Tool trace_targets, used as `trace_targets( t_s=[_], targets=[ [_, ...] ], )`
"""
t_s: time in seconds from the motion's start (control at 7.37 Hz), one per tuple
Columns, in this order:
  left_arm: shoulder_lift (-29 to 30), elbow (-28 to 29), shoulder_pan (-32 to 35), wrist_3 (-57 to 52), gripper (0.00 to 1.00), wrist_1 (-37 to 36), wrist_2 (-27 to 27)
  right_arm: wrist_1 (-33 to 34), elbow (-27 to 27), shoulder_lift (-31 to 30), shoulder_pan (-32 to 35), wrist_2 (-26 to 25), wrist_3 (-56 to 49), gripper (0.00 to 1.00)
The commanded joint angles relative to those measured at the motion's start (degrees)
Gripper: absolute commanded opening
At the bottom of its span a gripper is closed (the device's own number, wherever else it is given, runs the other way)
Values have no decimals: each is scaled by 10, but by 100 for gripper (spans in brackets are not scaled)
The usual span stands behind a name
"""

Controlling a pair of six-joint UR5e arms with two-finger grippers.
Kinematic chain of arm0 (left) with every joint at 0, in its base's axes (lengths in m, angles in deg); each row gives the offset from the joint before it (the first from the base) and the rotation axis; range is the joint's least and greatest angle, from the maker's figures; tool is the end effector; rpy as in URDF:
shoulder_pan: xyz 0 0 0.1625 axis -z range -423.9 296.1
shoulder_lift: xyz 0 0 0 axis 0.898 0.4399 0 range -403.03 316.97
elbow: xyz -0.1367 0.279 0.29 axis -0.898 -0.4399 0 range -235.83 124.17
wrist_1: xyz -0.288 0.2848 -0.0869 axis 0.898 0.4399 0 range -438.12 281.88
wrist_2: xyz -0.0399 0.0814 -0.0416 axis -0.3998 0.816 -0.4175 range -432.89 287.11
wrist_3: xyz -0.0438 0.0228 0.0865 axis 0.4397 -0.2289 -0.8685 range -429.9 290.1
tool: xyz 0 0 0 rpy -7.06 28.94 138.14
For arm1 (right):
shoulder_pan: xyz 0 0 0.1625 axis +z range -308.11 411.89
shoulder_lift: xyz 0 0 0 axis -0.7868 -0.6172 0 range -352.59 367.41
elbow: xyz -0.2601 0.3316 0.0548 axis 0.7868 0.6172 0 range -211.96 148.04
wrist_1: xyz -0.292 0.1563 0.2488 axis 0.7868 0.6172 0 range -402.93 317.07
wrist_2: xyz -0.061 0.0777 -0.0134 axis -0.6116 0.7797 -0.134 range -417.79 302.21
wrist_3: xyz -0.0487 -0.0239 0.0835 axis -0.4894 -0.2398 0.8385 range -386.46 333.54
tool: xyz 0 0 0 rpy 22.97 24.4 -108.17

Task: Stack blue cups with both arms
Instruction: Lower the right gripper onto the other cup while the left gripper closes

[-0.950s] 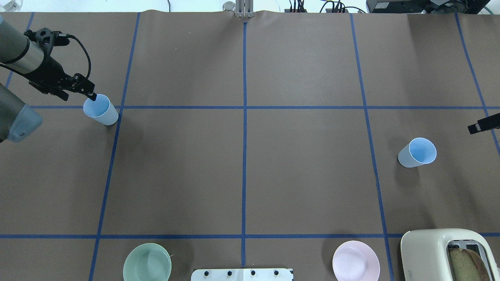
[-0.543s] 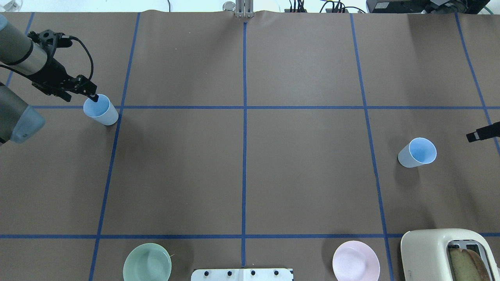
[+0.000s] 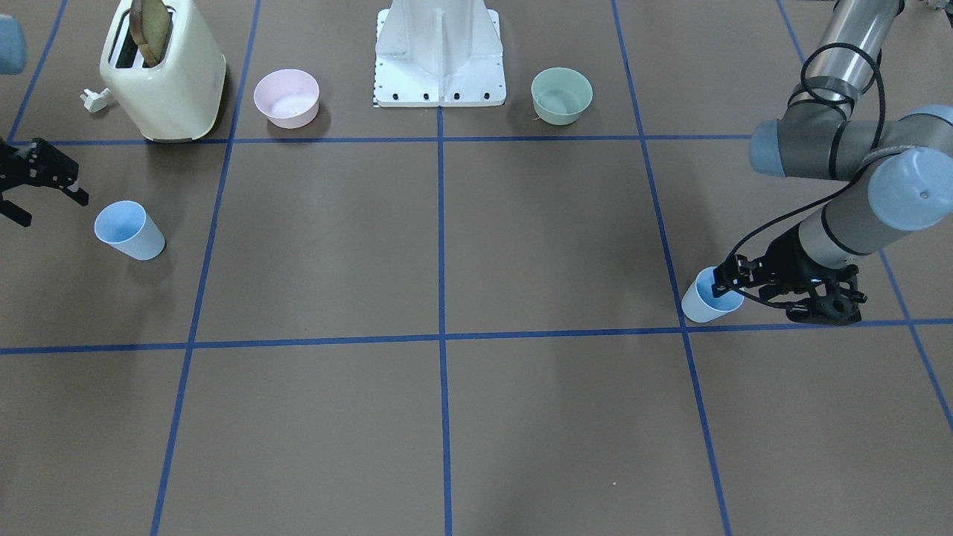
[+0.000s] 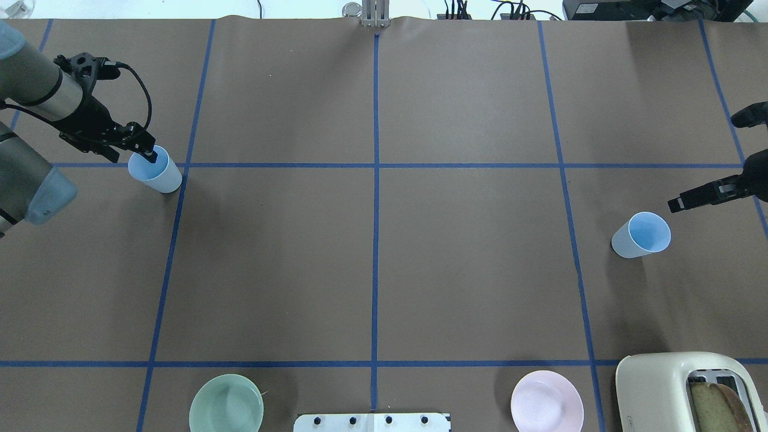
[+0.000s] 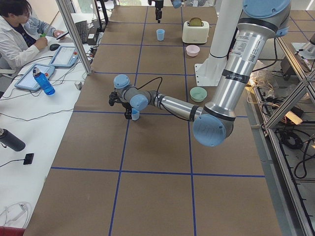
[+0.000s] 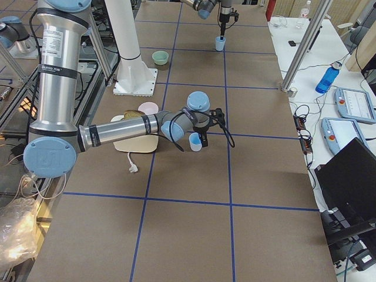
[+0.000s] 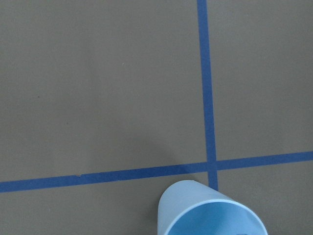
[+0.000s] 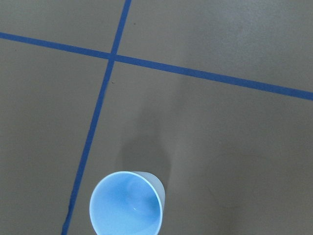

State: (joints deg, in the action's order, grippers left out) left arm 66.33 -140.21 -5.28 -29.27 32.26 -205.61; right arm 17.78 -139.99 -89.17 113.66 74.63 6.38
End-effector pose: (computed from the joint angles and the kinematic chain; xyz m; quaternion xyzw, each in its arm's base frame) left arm 0.2799 -0.5853 0.4749 0.0164 0.4423 0.0346 0.8960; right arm -0.1589 -0.4358 0.4975 0.1072 -0.4570 -0.0906 0.8783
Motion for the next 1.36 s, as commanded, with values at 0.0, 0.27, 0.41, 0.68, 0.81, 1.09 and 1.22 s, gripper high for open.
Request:
trace_targets(
  t_s=[0.0,0.27,0.41,0.68,0.81,1.09,1.22],
  targets=[
    [1,2,-3,-1,81,0,0,0,3,10,-19,-23,10,93],
    [-1,1,-3,-5,81,0,0,0,6,10,-19,-23,8,93],
    [-2,1,-3,-5,80,0,0,1,11,10,-19,-23,3,93],
    [-6,1,-5,-8,77,0,0,0,29,18,-29,-32,-3,90],
    [-9,1,-5,-9,75,1,-1,1,29,16,-32,-38,-4,90],
    [-9,1,-5,-8,74,7,-1,4,30,9,-52,-55,-4,81],
    [-9,1,-5,-7,74,9,-1,4,30,8,-59,-67,-4,80]
  ],
)
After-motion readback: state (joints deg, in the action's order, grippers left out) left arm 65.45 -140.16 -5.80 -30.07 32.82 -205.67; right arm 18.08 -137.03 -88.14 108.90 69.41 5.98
